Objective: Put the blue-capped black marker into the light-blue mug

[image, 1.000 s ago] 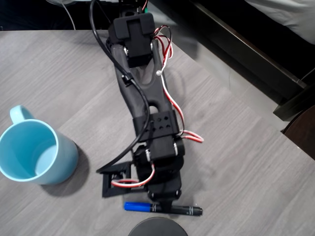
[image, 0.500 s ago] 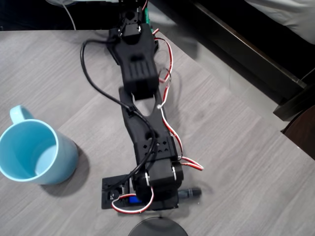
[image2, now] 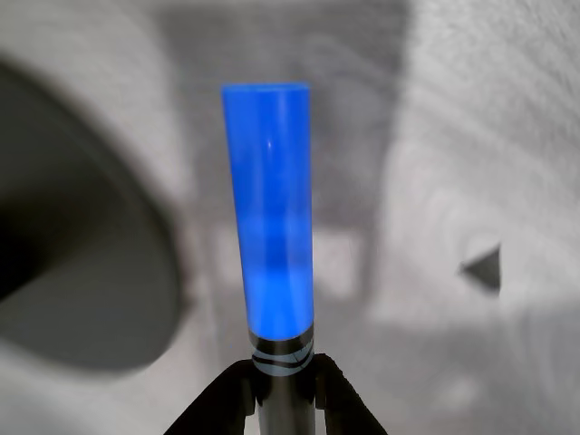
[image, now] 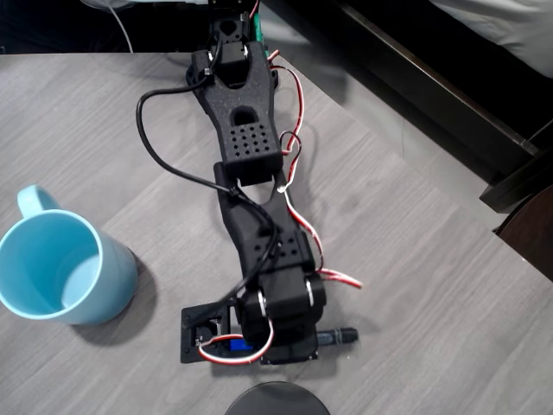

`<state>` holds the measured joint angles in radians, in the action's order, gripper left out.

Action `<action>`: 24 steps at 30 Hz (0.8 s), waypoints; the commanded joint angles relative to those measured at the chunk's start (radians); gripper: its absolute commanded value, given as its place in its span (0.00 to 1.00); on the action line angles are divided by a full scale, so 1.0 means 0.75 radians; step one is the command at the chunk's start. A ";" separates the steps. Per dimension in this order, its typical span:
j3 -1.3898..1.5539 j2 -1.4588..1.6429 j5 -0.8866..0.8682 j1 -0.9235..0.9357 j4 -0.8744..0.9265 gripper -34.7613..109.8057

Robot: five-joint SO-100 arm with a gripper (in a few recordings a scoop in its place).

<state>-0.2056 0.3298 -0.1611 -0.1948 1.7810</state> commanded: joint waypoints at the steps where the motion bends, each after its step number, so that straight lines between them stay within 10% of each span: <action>1: -0.018 0.258 -0.033 0.008 0.018 0.24; 24: 1.313 2.033 0.119 0.673 -0.049 0.24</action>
<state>0.5768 1.7334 -0.0476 0.1749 1.7794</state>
